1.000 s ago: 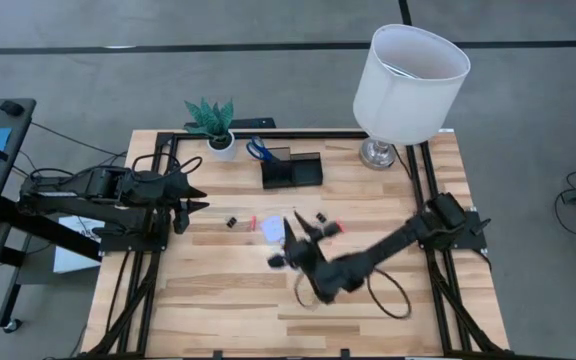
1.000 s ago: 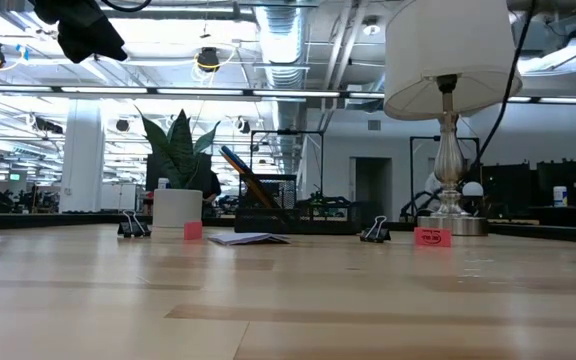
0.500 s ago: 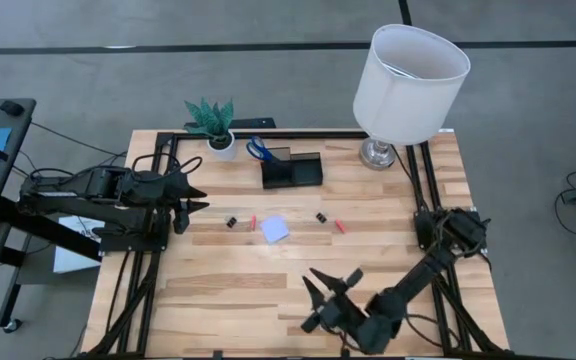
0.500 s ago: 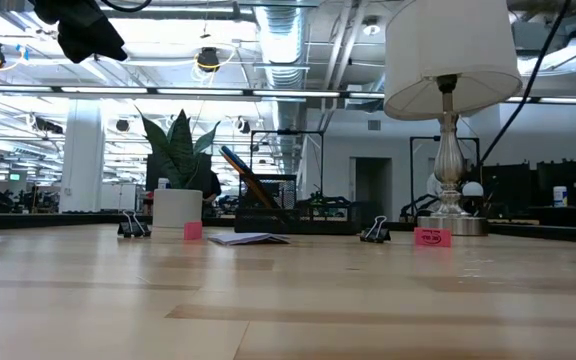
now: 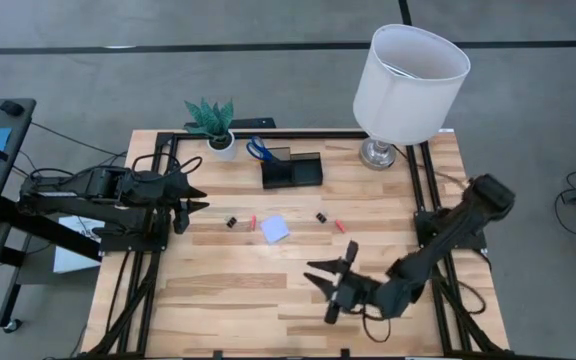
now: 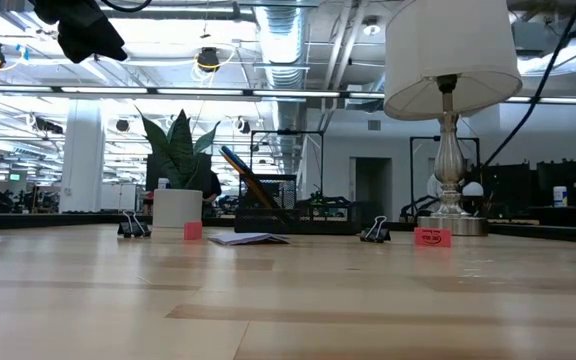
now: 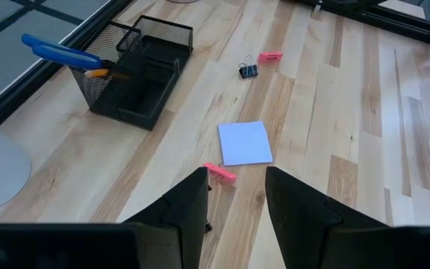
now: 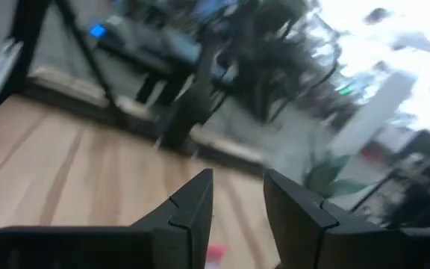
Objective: Pick and place office supplies into organizer
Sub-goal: Put the right eraser into the desk organizer
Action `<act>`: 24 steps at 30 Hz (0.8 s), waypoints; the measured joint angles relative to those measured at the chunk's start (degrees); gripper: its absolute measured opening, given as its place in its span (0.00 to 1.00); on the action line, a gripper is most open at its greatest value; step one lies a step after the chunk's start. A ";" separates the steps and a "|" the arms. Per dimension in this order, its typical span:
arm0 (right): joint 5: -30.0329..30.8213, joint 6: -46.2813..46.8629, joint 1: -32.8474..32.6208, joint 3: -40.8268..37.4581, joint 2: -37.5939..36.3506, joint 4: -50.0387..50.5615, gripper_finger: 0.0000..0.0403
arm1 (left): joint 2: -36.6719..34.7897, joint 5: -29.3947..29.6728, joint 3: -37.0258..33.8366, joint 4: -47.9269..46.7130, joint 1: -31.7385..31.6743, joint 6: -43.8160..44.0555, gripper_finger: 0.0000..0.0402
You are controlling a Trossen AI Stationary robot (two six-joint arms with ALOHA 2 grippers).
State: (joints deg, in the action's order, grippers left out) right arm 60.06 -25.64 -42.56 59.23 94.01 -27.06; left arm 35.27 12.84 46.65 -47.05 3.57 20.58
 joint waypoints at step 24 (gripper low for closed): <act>10.51 75.32 -1.04 -31.20 -12.00 34.09 0.28 | 0.01 0.00 0.00 0.02 -0.01 0.00 0.31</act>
State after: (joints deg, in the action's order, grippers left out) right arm 70.58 49.68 -43.60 28.03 82.01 7.03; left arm 35.27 12.84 46.65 -47.03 3.57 20.58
